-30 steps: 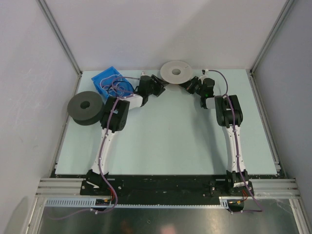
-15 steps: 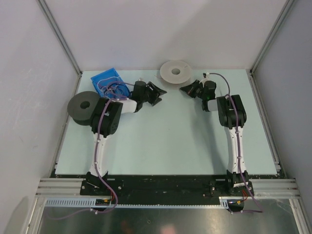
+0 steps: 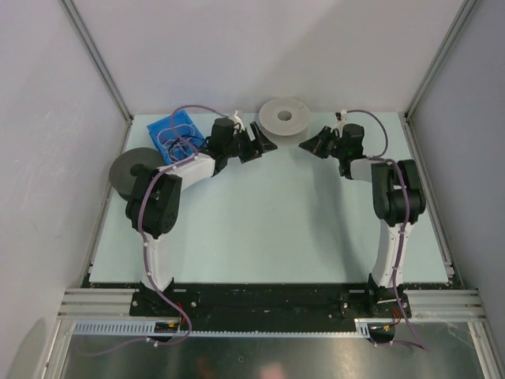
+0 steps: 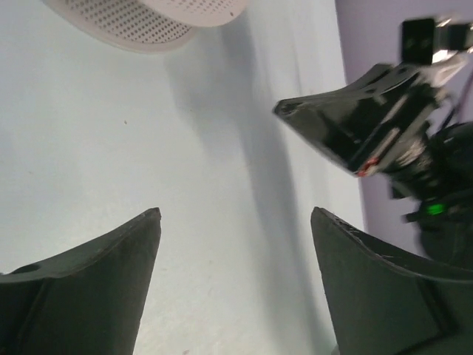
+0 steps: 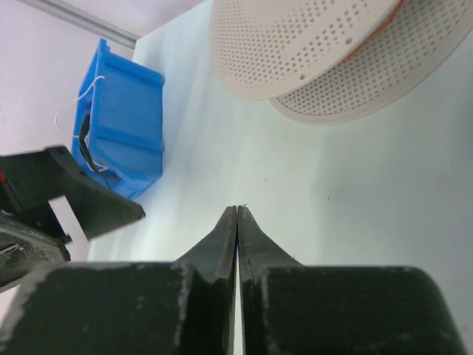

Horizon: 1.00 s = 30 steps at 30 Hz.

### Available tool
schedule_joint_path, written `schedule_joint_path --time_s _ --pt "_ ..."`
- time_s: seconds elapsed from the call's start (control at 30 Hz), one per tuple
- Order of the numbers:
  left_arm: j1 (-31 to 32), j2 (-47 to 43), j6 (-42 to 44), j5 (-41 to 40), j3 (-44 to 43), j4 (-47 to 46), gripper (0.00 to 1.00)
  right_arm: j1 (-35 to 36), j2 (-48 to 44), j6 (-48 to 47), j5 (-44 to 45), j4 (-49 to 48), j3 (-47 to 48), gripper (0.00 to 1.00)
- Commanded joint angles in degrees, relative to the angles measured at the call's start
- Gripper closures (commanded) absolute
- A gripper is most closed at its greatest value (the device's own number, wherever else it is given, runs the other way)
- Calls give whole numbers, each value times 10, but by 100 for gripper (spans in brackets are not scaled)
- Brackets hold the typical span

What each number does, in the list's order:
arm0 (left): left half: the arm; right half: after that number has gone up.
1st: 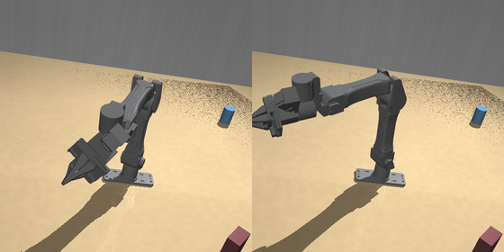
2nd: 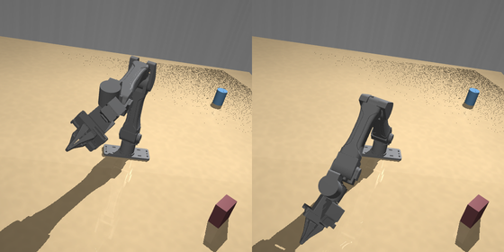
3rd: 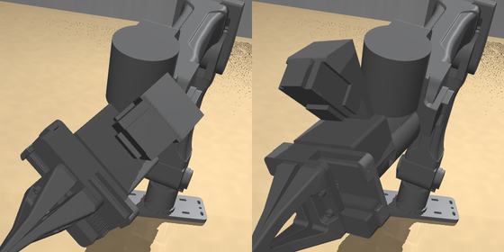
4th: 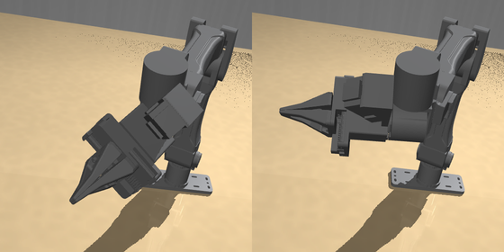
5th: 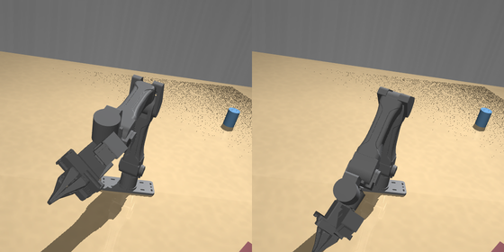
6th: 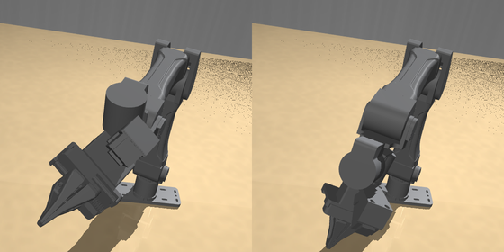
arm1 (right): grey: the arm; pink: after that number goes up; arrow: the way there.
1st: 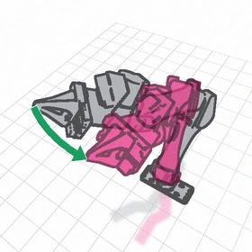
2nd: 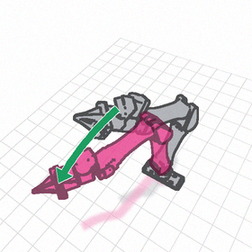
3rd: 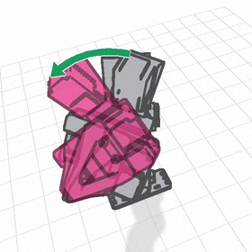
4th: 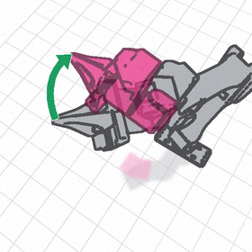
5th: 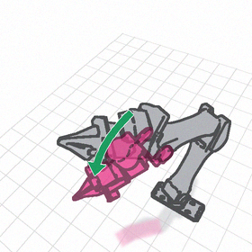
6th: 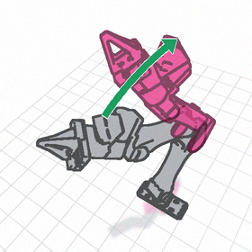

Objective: Wrap the cables

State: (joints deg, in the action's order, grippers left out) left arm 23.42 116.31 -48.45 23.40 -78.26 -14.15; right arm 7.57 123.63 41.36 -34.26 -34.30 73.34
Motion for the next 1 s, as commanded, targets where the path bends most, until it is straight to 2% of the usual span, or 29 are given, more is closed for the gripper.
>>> schedule_joint_path --time_s 0.0,0.1,0.27,0.33,0.43,0.5,0.63,0.77,0.97 --pt "6 -81 198 44 -56 148 6 -16 -111 -107 -18 99 -40 95" --pt "5 -124 301 16 -86 268 1 -17 -186 -181 -22 163 -62 84" --pt "-10 -200 426 -51 -107 409 1 -20 -319 -290 -13 273 -78 54" --pt "-37 -230 452 -32 -103 439 1 -23 -375 -327 1 316 -81 41" --pt "-80 -268 445 -14 -93 472 1 -36 -450 -371 22 386 -91 26" --pt "-98 -288 438 -41 -91 496 1 -54 -490 -391 31 432 -96 20" --pt "-107 -331 476 -112 -46 513 1 -101 -545 -418 36 509 -123 15" --pt "-107 -365 489 -153 23 511 0 -117 -603 -445 40 502 -200 9" --pt "-76 -397 489 -214 92 487 0 -114 -663 -432 69 477 -280 6"
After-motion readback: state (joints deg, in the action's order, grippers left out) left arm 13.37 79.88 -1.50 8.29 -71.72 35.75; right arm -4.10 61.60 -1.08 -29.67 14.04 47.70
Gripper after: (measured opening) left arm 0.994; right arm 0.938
